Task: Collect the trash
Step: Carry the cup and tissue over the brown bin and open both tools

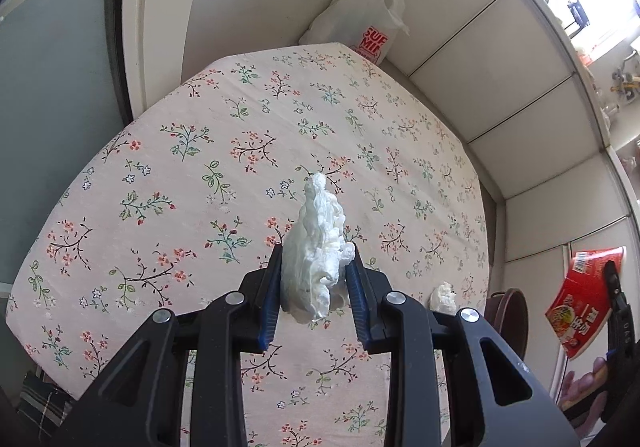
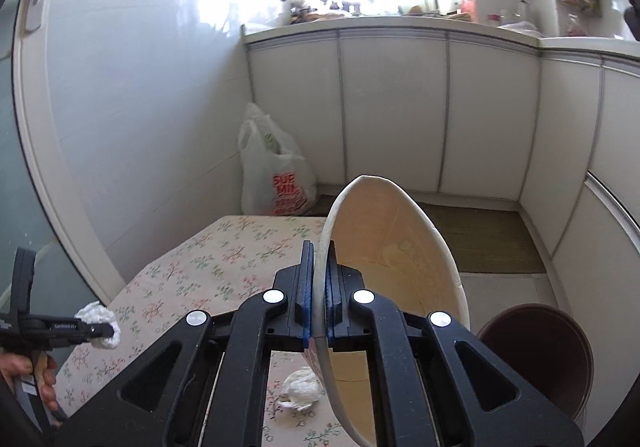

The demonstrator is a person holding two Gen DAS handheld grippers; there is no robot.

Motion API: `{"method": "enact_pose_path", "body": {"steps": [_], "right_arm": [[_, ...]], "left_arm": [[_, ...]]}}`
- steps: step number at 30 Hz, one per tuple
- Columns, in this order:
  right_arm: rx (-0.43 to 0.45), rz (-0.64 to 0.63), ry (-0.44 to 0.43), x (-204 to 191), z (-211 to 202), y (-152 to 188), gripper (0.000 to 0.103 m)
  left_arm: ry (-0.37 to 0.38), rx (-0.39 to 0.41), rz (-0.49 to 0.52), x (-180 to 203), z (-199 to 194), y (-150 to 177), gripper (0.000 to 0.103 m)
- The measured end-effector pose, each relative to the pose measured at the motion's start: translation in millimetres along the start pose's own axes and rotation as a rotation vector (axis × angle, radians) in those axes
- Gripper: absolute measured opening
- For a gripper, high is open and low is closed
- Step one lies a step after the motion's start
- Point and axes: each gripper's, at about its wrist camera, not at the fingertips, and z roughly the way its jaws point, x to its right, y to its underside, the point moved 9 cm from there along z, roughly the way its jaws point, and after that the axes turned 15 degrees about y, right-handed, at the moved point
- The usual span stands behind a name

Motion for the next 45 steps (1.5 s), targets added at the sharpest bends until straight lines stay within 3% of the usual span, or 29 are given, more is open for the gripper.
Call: {"method": "enact_pose_path", "body": {"steps": [11, 14, 15, 16, 18, 20, 22, 23, 30, 35, 40, 45], "right_arm": [[-0.065, 0.398, 0.335, 182, 21, 19, 0.006], [-0.106, 0.465, 0.39, 215, 22, 33, 0.012], [-0.125, 0.483, 0.403, 224, 22, 38, 0.024], [-0.135, 0.5, 0.413, 231, 20, 43, 0.045], [-0.126, 0.532, 0.446, 245, 12, 47, 0.067], [-0.111, 0.538, 0.47, 255, 1, 46, 0.071], [-0.09, 0.556, 0.531, 272, -13, 48, 0.094], [-0.072, 0.575, 0.567, 283, -22, 50, 0.097], [-0.108, 0.634, 0.711, 344, -45, 74, 0.096], [-0.167, 0.754, 0.699, 377, -50, 98, 0.096], [-0.201, 0.852, 0.689, 397, -49, 111, 0.096], [-0.215, 0.888, 0.676, 403, -48, 118, 0.096]], "left_arm": [[0.012, -0.034, 0.046, 22, 22, 13, 0.03], [0.014, -0.044, 0.063, 31, 31, 19, 0.03], [0.017, -0.047, 0.071, 36, 34, 21, 0.03], [0.02, -0.051, 0.078, 41, 37, 24, 0.03], [0.036, -0.057, 0.095, 52, 43, 29, 0.03], [0.066, -0.063, 0.106, 67, 50, 36, 0.03], [0.093, -0.078, 0.129, 85, 58, 45, 0.03], [0.101, -0.085, 0.144, 94, 63, 49, 0.03], [0.216, -0.151, 0.243, 185, 102, 81, 0.03], [0.326, -0.231, 0.294, 265, 141, 118, 0.032], [0.368, -0.315, 0.387, 333, 176, 163, 0.033], [0.386, -0.365, 0.455, 376, 200, 190, 0.033]]}}
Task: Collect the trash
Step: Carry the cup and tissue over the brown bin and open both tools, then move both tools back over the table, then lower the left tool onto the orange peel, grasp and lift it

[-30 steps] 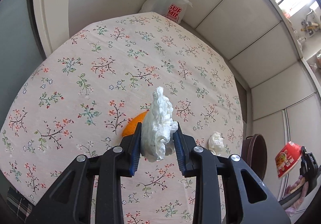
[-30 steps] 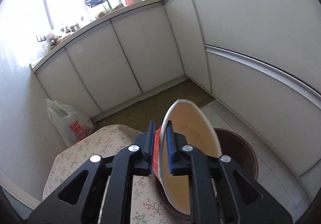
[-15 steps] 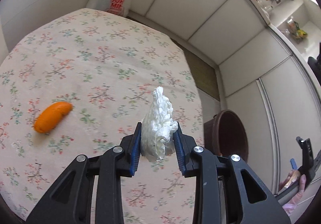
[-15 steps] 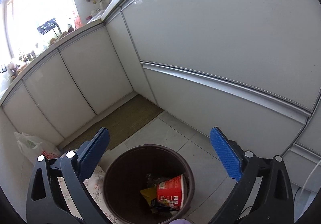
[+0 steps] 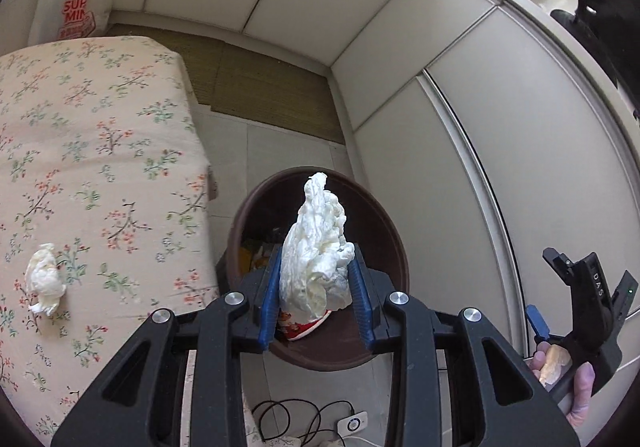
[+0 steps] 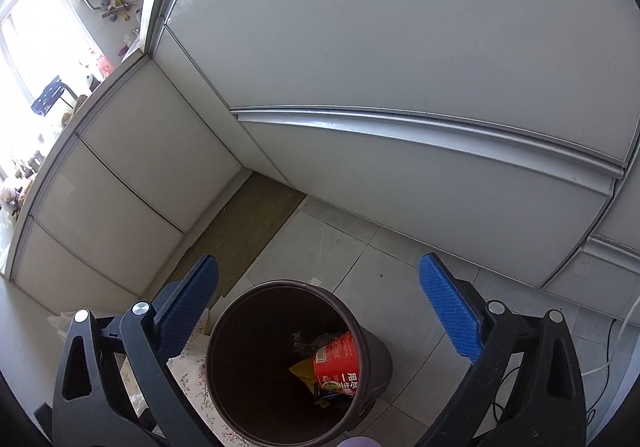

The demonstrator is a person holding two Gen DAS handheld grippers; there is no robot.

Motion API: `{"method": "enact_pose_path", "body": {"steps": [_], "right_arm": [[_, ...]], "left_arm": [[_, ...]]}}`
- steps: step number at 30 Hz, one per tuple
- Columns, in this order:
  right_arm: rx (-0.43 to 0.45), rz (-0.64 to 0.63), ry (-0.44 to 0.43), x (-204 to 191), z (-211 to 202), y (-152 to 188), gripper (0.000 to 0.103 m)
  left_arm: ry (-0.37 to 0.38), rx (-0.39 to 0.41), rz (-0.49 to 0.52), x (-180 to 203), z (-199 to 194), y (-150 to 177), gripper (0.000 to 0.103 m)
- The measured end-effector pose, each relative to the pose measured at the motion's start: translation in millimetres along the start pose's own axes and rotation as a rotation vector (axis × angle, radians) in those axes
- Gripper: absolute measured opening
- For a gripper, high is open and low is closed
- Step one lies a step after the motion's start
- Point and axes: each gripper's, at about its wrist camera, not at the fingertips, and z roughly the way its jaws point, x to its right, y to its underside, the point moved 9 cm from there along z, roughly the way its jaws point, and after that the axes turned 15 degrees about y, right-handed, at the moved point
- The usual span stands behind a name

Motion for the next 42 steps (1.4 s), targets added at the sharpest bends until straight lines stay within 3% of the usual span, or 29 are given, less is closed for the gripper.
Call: {"method": "enact_pose_path", "body": {"steps": [5, 7, 12, 17, 20, 23, 29, 31, 33, 36, 39, 42], "right_arm": [[-0.025, 0.053, 0.011, 10, 4, -2, 0.096], [-0.028, 0.066, 0.035, 15, 7, -2, 0.096], [-0.022, 0.036, 0.06, 15, 10, -1, 0.096], [-0.017, -0.005, 0.046, 3, 5, 2, 0.096], [0.038, -0.019, 0.004, -12, -11, -2, 0.096], [0.163, -0.024, -0.053, -28, -46, -10, 0.096], [0.475, -0.078, -0.111, -59, -131, -5, 0.096], [0.552, -0.096, -0.094, -67, -150, 6, 0.096], [0.56, -0.14, -0.122, -83, -158, 27, 0.097], [0.434, -0.28, -0.235, -120, -150, 66, 0.097], [0.352, -0.419, -0.329, -155, -148, 108, 0.096], [0.346, -0.571, -0.338, -182, -155, 149, 0.096]], "left_arm": [[0.013, -0.051, 0.032, 20, 29, 2, 0.037], [-0.003, -0.075, 0.043, 23, 37, 6, 0.056], [-0.058, -0.096, 0.087, 22, 42, 16, 0.078], [-0.155, -0.081, 0.155, 12, 23, 21, 0.08], [-0.233, -0.011, 0.252, 10, -7, 17, 0.082], [-0.272, 0.099, 0.314, 16, -52, 10, 0.085], [-0.389, 0.441, 0.467, 35, -175, 4, 0.096], [-0.431, 0.511, 0.51, 30, -208, 3, 0.096], [-0.511, 0.491, 0.51, 8, -226, 2, 0.096], [-0.648, 0.34, 0.396, -53, -239, 0, 0.096], [-0.652, 0.207, 0.241, -111, -246, 4, 0.096], [-0.706, 0.194, 0.139, -166, -263, 9, 0.096]]}}
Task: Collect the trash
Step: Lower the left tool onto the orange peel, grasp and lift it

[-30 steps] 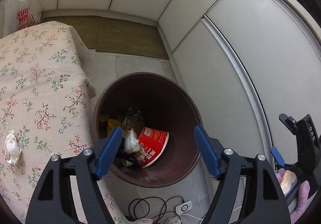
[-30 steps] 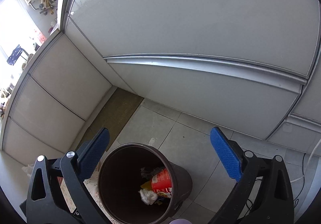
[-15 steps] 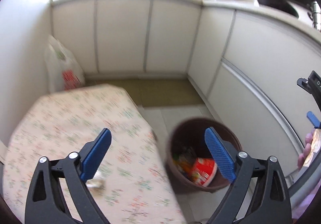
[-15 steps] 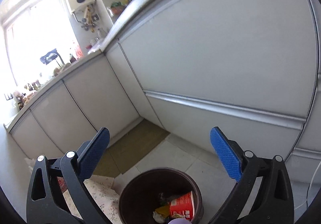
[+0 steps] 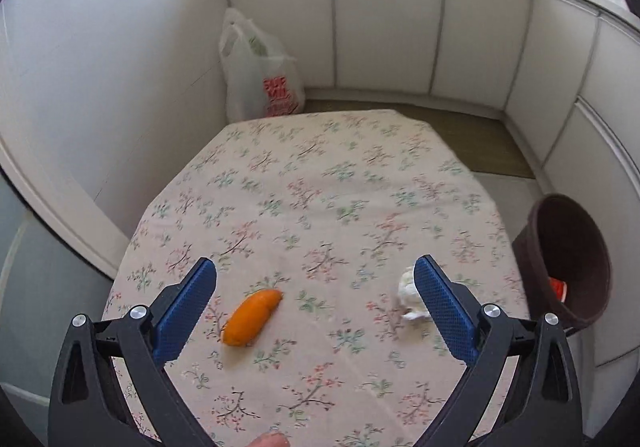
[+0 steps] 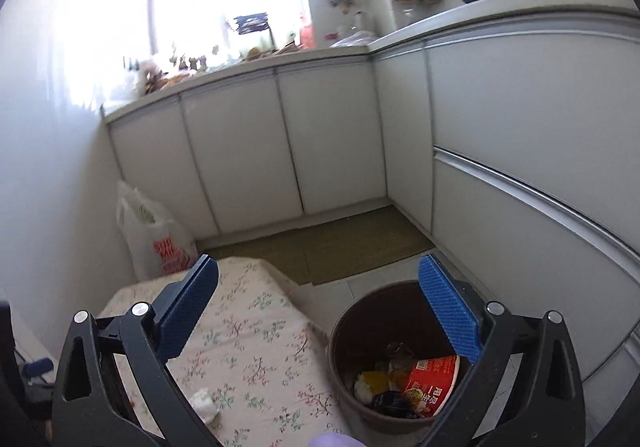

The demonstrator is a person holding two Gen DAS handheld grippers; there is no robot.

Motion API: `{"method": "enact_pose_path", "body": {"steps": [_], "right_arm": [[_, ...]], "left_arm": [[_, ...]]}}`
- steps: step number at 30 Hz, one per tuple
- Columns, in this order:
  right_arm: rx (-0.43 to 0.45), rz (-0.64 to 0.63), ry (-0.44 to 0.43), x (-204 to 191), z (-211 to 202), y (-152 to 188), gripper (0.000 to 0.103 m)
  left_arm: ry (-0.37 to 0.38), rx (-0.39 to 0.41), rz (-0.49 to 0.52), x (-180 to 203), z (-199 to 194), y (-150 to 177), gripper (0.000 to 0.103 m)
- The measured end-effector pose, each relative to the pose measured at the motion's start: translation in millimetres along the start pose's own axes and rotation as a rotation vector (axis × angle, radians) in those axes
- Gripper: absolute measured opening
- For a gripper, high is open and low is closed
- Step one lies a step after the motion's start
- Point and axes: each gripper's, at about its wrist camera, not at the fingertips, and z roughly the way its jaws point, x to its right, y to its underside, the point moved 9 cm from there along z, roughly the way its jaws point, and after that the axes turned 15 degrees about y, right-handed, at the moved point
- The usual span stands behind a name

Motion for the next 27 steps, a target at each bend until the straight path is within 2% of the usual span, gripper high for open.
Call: {"method": "enact_pose_path", "body": {"steps": [2, 3, 6, 7, 9, 12, 23, 27], "right_arm": [[-0.02, -0.098, -0.019, -27, -1, 12, 0.096], [-0.038, -0.133, -0.041, -40, -1, 20, 0.096], [-0.139, -0.18, -0.111, -68, 1, 46, 0.096], [-0.184, -0.199, -0.128, -76, 4, 55, 0.096], [-0.257, -0.243, -0.154, -92, 10, 74, 0.096], [-0.305, -0.312, -0.134, -106, 14, 95, 0.096], [-0.441, -0.392, -0.094, -113, 36, 131, 0.096], [-0.463, -0.443, -0.088, -116, 36, 142, 0.096]], "left_arm": [[-0.033, -0.049, -0.029, -28, 14, 13, 0.096], [-0.031, -0.101, -0.051, -39, 26, 18, 0.096], [0.048, -0.218, -0.139, -63, 54, 33, 0.096], [0.047, -0.247, -0.152, -70, 60, 37, 0.096], [0.035, -0.305, -0.14, -79, 74, 47, 0.096], [0.015, -0.375, -0.105, -82, 89, 64, 0.096], [0.009, -0.479, -0.123, -94, 120, 86, 0.096], [0.011, -0.499, -0.153, -98, 127, 91, 0.096]]}}
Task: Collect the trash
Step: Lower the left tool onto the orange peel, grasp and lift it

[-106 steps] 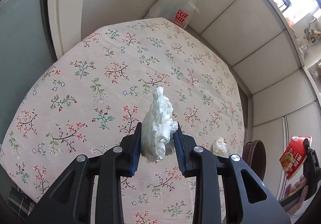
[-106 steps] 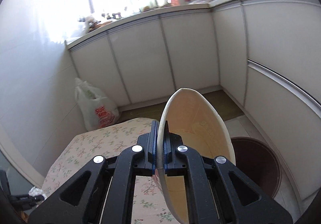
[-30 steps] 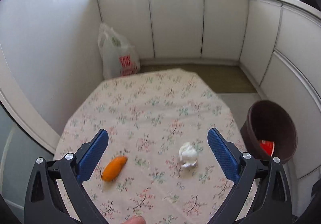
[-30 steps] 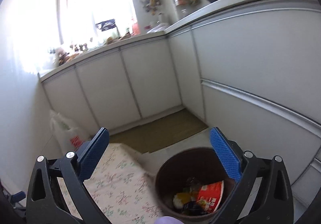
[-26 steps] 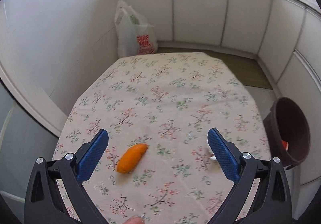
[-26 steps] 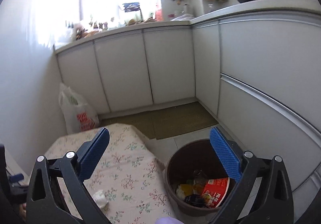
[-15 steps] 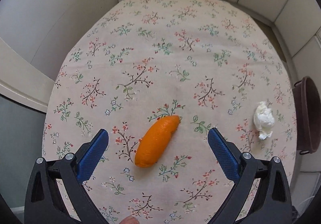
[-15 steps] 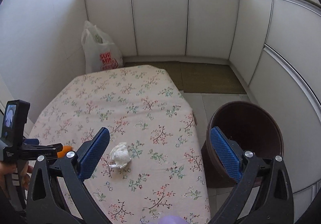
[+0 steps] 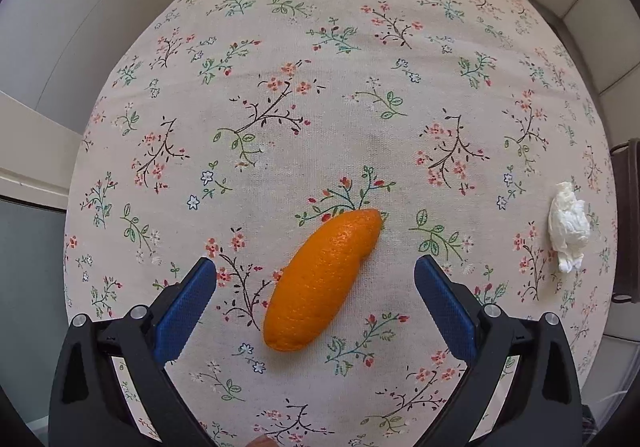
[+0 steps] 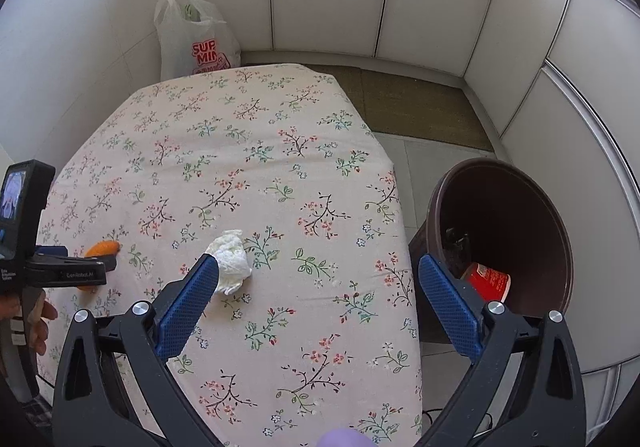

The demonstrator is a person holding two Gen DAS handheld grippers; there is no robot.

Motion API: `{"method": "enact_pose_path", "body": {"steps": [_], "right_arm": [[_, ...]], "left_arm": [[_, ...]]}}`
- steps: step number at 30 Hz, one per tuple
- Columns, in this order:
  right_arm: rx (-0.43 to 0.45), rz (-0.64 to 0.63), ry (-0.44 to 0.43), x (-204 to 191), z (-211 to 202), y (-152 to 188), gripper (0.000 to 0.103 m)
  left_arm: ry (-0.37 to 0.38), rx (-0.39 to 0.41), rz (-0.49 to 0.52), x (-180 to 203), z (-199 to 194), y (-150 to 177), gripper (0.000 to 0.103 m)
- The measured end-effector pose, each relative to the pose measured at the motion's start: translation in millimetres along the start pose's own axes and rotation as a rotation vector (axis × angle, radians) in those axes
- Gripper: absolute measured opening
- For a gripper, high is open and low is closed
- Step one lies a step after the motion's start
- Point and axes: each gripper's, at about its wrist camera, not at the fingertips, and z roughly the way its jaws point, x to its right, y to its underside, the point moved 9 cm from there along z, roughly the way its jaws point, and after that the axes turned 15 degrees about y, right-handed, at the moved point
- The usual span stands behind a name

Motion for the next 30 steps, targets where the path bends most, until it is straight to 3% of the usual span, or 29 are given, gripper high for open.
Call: {"method": "enact_pose_path", "body": {"steps": [8, 10, 12, 14, 19, 24, 30], "right_arm": [[-0.019, -0.079, 0.021, -12, 6, 8, 0.096], [-0.025, -0.076, 0.022, -12, 7, 8, 0.096], [-0.035, -0.075, 0.022, -12, 9, 8, 0.096], [-0.046, -0.079, 0.024, -12, 12, 10, 0.096], [-0.057, -0.099, 0.031, -18, 16, 13, 0.096], [-0.068, -0.114, 0.028, -26, 20, 15, 0.096], [-0.172, -0.099, -0.04, -42, 35, 25, 0.096]], "left_arm": [[0.011, 0.005, 0.003, 2, 8, -3, 0.095], [0.006, 0.002, 0.009, 4, 11, -3, 0.079], [-0.006, -0.015, 0.008, 7, 15, -1, 0.069], [-0.006, -0.009, 0.015, 9, 17, 0, 0.068], [-0.004, -0.002, 0.043, 17, 15, 1, 0.049], [0.009, -0.005, 0.065, 26, 13, 2, 0.038], [0.001, 0.009, 0.065, 26, 5, 16, 0.03]]}}
